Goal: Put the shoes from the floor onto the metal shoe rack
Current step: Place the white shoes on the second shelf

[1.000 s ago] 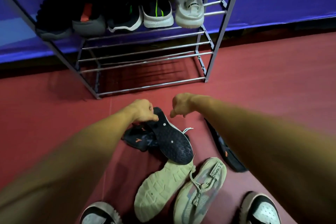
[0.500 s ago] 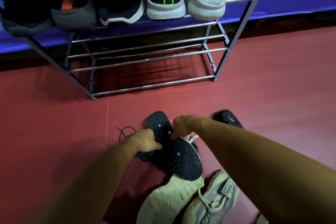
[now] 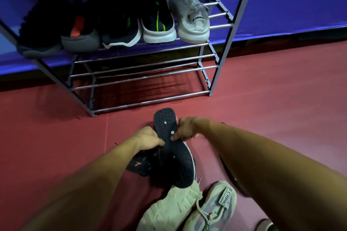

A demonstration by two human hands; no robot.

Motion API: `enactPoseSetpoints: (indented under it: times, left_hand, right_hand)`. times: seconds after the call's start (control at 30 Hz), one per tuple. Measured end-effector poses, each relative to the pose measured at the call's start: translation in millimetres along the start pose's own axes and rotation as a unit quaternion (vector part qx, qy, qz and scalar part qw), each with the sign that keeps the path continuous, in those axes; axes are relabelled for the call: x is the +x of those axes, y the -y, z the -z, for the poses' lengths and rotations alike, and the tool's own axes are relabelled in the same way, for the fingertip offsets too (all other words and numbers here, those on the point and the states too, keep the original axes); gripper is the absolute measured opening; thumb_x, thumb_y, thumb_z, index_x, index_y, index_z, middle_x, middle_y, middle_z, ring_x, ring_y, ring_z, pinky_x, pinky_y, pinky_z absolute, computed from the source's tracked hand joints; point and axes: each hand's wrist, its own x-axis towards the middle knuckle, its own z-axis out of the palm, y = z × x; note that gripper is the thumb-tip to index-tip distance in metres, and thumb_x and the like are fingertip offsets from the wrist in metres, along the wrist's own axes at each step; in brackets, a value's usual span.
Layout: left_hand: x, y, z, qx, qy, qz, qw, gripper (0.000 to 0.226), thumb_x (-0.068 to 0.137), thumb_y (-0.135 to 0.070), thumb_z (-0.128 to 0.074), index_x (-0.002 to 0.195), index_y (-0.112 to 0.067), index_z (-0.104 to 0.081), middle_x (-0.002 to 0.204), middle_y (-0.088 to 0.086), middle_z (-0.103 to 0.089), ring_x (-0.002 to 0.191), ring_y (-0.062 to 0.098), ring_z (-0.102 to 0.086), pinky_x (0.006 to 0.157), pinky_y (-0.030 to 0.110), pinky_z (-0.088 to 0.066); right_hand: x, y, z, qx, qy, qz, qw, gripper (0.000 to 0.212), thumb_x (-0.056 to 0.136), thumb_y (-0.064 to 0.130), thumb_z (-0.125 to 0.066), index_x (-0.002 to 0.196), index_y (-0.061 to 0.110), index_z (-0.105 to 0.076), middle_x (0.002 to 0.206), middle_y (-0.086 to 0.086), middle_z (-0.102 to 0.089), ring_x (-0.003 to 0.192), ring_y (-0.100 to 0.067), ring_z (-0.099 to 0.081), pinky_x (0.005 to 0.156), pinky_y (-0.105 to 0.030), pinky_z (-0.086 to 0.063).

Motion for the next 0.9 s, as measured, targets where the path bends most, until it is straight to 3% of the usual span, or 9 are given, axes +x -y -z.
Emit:
enactPoseSetpoints:
  times: [0.13, 0.27, 0.4, 0.5, 0.57, 0.7, 0.83, 0.9]
  left_hand:
    - [-21, -24, 7, -0.067, -0.005, -0.017, 0.998, 0.022, 0.085, -0.020, -0.069, 0.066, -0.019, -0.059, 0.062, -0.001, -0.058, 0.046, 0.010, -0.048, 0.043, 0.019, -0.032]
    - [-47, -52, 12, -0.133, 0.005, -0.051, 0.990, 0.009, 0.084, -0.016, -0.063, 0.075, -0.018, -0.062, 0.068, 0.001, -0.056, 0.058, 0.011, -0.055, 0.045, 0.019, -0.032]
    - [-74, -87, 18, -0.186, 0.018, -0.112, 0.976, 0.006, 0.079, -0.020, -0.067, 0.074, -0.019, -0.065, 0.061, -0.005, -0.058, 0.052, 0.006, -0.054, 0.053, 0.023, -0.032]
    - [-89, -111, 19, -0.239, 0.037, -0.120, 0.963, 0.017, 0.072, -0.027, -0.069, 0.086, -0.018, -0.073, 0.074, -0.001, -0.065, 0.062, 0.010, -0.056, 0.063, 0.027, -0.036]
    - [-94, -124, 19, -0.267, 0.050, -0.132, 0.953, 0.009, 0.082, -0.023, -0.065, 0.082, -0.018, -0.073, 0.073, -0.003, -0.068, 0.057, 0.007, -0.059, 0.064, 0.026, -0.036]
    - [-103, -147, 20, -0.297, 0.094, -0.155, 0.938, 0.029, 0.090, -0.024, -0.054, 0.061, -0.024, -0.058, 0.048, -0.011, -0.052, 0.046, 0.005, -0.050, 0.062, 0.027, -0.030]
    - [-107, -169, 28, -0.244, 0.100, -0.190, 0.946, 0.022, 0.087, -0.041, -0.066, 0.081, -0.021, -0.059, 0.052, -0.012, -0.051, 0.043, 0.005, -0.041, 0.059, 0.029, -0.026]
    - [-101, -175, 31, -0.186, 0.068, -0.216, 0.956, 0.040, 0.075, -0.044, -0.079, 0.100, -0.014, -0.066, 0.070, -0.003, -0.059, 0.051, 0.009, -0.040, 0.055, 0.028, -0.026]
  right_hand:
    - [-35, -8, 24, 0.072, -0.045, -0.004, 0.996, 0.038, 0.087, 0.040, -0.074, 0.065, 0.013, -0.059, 0.062, -0.004, -0.053, 0.052, -0.017, -0.041, 0.049, -0.025, -0.033]
    - [-73, -18, 41, 0.150, -0.040, -0.008, 0.988, 0.039, 0.085, 0.045, -0.074, 0.067, 0.018, -0.054, 0.064, -0.003, -0.050, 0.050, -0.014, -0.038, 0.047, -0.024, -0.028]
    - [-117, -28, 65, 0.233, -0.073, -0.001, 0.970, 0.036, 0.088, 0.041, -0.073, 0.066, 0.017, -0.057, 0.056, 0.003, -0.053, 0.045, -0.008, -0.035, 0.044, -0.020, -0.025]
    - [-143, -37, 82, 0.261, -0.109, 0.019, 0.959, 0.038, 0.088, 0.038, -0.074, 0.064, 0.018, -0.053, 0.056, 0.004, -0.047, 0.043, -0.006, -0.032, 0.045, -0.019, -0.023]
    - [-157, -41, 93, 0.260, -0.140, 0.017, 0.955, 0.038, 0.086, 0.035, -0.077, 0.063, 0.018, -0.052, 0.056, 0.003, -0.046, 0.042, -0.007, -0.032, 0.043, -0.020, -0.024]
    - [-180, -43, 115, 0.248, -0.222, 0.011, 0.943, 0.038, 0.079, 0.028, -0.082, 0.058, 0.018, -0.052, 0.051, 0.003, -0.045, 0.042, -0.009, -0.030, 0.044, -0.020, -0.023]
    - [-185, -38, 125, 0.228, -0.308, 0.025, 0.924, 0.034, 0.073, 0.022, -0.085, 0.058, 0.014, -0.056, 0.048, 0.002, -0.045, 0.037, -0.010, -0.032, 0.038, -0.017, -0.026]
    - [-182, -35, 129, 0.218, -0.360, 0.023, 0.907, 0.033, 0.071, 0.022, -0.086, 0.060, 0.013, -0.057, 0.049, 0.000, -0.048, 0.041, -0.013, -0.036, 0.039, -0.019, -0.030]
